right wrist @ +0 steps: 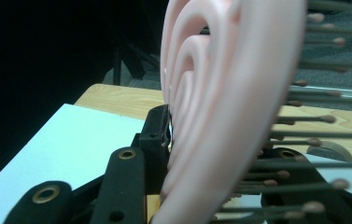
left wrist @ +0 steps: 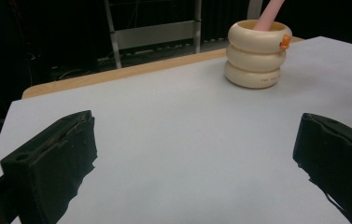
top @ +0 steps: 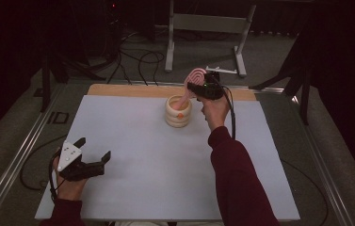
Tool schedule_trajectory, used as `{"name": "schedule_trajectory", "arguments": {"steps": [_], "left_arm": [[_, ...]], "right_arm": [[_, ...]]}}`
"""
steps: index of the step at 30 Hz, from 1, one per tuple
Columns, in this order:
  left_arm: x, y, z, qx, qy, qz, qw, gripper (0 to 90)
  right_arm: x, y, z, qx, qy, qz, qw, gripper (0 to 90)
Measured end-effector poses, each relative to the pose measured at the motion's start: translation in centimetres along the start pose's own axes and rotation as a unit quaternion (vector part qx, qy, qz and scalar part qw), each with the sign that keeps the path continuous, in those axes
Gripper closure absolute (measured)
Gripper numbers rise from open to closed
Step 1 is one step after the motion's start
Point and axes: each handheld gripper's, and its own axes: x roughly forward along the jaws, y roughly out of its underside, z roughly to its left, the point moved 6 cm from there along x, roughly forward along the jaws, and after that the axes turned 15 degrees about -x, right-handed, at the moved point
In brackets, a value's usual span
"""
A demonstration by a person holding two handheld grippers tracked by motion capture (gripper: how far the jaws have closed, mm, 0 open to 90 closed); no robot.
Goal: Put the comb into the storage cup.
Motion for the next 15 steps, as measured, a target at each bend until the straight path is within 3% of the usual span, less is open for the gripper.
{"name": "schedule_trajectory", "arguments": {"steps": [15], "left_arm": [[-0.05, -0.05, -0.01, 0.002, -0.001, 0.0, 1.0, 0.2]], "right_arm": [[1.02, 0.87, 0.81, -0.008, -0.004, 0.01, 0.9999, 63.0]]}}
